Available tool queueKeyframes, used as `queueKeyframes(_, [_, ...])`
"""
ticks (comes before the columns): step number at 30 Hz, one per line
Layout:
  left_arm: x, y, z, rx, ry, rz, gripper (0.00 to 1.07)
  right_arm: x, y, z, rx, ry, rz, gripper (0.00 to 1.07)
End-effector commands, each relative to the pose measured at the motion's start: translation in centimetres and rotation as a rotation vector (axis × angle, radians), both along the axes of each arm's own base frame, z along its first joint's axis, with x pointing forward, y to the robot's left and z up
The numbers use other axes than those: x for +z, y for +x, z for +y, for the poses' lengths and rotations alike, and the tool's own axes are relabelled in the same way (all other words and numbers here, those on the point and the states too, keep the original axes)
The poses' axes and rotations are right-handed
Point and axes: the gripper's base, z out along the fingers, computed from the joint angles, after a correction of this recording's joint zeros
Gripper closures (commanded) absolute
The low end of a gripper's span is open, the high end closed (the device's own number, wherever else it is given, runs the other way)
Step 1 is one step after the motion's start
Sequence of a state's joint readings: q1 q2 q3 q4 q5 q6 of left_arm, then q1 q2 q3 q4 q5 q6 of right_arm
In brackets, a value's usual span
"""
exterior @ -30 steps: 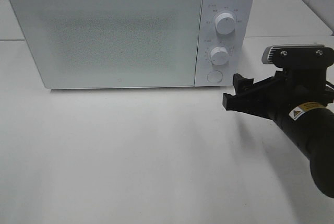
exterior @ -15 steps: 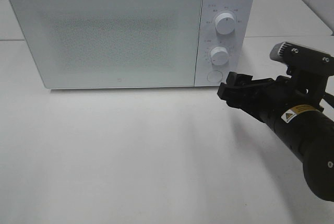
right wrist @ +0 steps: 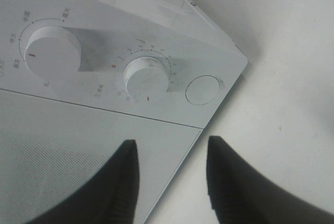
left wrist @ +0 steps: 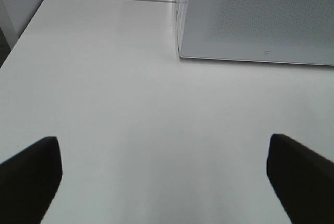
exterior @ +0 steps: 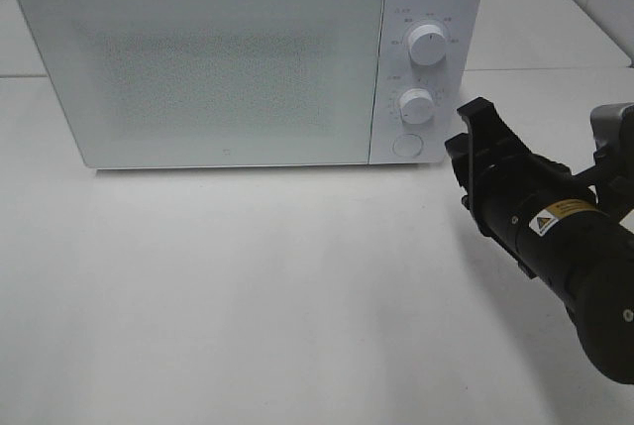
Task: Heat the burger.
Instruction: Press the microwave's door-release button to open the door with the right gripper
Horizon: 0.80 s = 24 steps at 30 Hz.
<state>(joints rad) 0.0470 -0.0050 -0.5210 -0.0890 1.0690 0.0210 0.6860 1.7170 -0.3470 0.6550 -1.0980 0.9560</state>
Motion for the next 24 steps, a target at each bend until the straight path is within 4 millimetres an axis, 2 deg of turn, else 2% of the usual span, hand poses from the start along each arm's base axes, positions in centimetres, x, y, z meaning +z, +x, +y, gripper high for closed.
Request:
queueKeyframes(1, [-0.1,-0.2,0.0,0.003,-0.002,-0.01,0.07,0.2,0.1,0.4,-0.004,0.065,0.004,0.78])
queueKeyframes(2, [-0.1,-0.2,0.0,0.003,-0.002,-0.01,0.07,0.2,0.1,0.4,-0.013,0.092,0.008,0.87])
queueKeyframes(4, [-0.1,-0.2,0.0,0.003,-0.002,-0.01,0.07,0.2,0.1,0.3,-0.021,0.11,0.012,0.9])
queueKeyframes(5, [-0.1,-0.2,0.0,0.003,-0.002,-0.01,0.07,0.1,0.1,0.3,-0.037,0.15,0.025,0.99])
queueKeyframes(6, [-0.1,-0.2,0.0,0.003,-0.002,-0.01,0.07,0.0,0.0,0.3,-0.045,0.172,0.033,1.04])
queueKeyframes(8, [-0.1,-0.2,0.0,0.003,-0.002,-0.01,0.07,-0.3,0.1,0.3,-0.063,0.208,0.046,1.07])
queueKeyframes(15, [-0.1,-0.2,0.0,0.003,-0.002,-0.01,0.07,-2.3,0.3,0.5,-0.124,0.299,0.112,1.07])
queueKeyframes(24, [-0.1,-0.2,0.0,0.003,-0.002,-0.01,0.07,-2.6,1.9,1.8,-0.13,0.324,0.096,1.07])
